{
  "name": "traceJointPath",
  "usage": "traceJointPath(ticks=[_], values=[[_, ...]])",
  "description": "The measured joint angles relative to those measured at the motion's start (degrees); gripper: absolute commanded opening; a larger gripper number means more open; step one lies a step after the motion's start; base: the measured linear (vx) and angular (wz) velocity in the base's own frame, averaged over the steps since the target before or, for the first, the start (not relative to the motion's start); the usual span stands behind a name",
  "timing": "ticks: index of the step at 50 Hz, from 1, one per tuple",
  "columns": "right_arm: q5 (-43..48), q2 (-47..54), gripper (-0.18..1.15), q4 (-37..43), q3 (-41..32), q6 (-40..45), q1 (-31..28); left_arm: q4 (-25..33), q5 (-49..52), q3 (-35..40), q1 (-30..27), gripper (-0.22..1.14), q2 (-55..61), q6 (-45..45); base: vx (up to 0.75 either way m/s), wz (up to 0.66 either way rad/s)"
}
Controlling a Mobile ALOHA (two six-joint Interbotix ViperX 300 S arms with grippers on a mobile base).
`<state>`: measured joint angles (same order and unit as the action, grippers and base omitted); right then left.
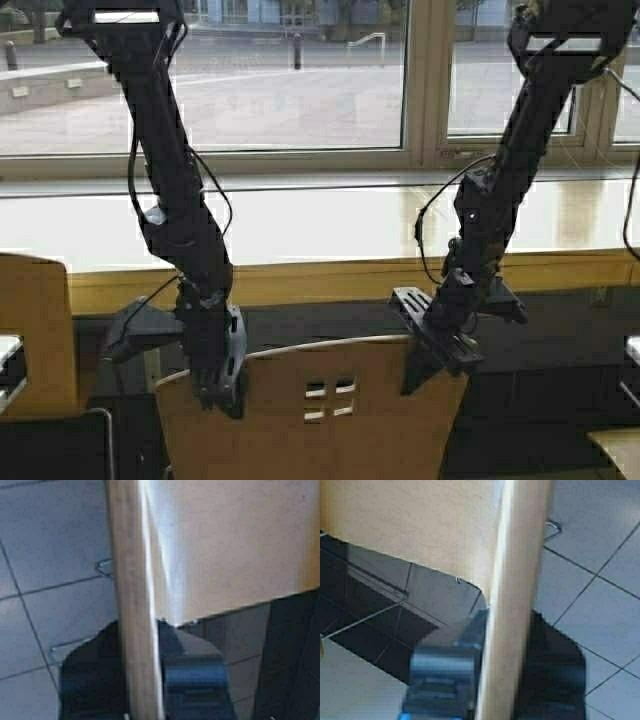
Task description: Push the chairs under the table
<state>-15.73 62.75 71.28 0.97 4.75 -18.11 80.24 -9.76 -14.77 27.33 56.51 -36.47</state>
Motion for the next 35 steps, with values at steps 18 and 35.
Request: traceJointPath(ticks=[18,35], values=[[0.3,-0.9,0.04,0.2,3.3,0.4,0.0,-0.3,0.4,0.0,-0.1,0.03,0.0,0.6,0.16,0.05],[0.7,-1.4,0.04,0.2,4.5,1.0,-0.3,-1.4,1.4,-0.1,-0.4,0.03,-0.3,1.1,0.21,0.06]])
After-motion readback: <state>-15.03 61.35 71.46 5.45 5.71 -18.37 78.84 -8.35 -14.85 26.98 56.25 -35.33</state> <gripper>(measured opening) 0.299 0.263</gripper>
